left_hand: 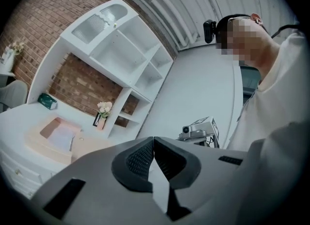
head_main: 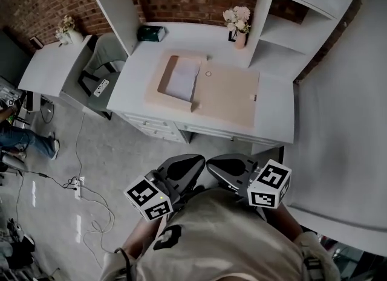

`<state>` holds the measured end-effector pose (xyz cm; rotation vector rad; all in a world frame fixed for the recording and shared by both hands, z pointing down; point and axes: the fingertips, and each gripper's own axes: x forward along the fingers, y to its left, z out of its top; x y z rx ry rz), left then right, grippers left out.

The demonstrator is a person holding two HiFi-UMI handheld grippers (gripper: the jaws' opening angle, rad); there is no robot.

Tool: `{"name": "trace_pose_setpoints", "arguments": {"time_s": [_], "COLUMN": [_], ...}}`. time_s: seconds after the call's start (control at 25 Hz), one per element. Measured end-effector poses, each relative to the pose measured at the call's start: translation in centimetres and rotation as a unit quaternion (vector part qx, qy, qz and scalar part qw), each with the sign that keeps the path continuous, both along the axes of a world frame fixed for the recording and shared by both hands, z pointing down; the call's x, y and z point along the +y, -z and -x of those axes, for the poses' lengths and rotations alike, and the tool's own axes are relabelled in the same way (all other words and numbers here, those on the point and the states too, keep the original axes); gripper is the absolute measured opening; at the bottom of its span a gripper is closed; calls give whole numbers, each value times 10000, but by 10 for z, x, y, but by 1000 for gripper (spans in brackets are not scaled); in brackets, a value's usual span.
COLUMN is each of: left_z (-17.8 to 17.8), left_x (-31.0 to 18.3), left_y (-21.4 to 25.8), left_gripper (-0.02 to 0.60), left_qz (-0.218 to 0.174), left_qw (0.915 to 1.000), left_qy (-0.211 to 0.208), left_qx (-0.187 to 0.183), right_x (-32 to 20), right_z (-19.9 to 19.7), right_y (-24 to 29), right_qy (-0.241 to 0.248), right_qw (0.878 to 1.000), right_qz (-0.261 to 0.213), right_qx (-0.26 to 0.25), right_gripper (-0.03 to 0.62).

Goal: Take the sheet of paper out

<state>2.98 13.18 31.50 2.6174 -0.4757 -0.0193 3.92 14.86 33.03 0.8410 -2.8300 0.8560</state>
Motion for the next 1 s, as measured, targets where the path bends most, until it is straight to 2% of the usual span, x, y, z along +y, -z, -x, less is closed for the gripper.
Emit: {"name": "trace_pose_setpoints", "arguments": {"time_s": [0.28, 0.48, 0.8, 1.0], "left_z": [-42, -63, -99, -131], "left_x": [-3, -5, -10, -7], "left_y": [4, 6, 0, -2], "left_gripper": [18, 18, 18, 18], "left_qz": [-373, -573, -506, -678], "left_qw": [9984, 9969, 9973, 9949], "left_qy": [-235, -215, 33, -137], "left_qx": [-366, -489, -531, -735], "right_x": [-14, -22, -33, -37], "right_z": [-39, -61, -100, -125], "right_y": [-2, -4, -8, -13], "right_qy": [-66, -28, 119, 175], "right_qw": [9997, 9995, 9984, 9975], "right_qz": [102, 208, 392, 487], "right_qx": [-196, -250, -378, -474], "right_gripper": [26, 26, 26, 26]}}
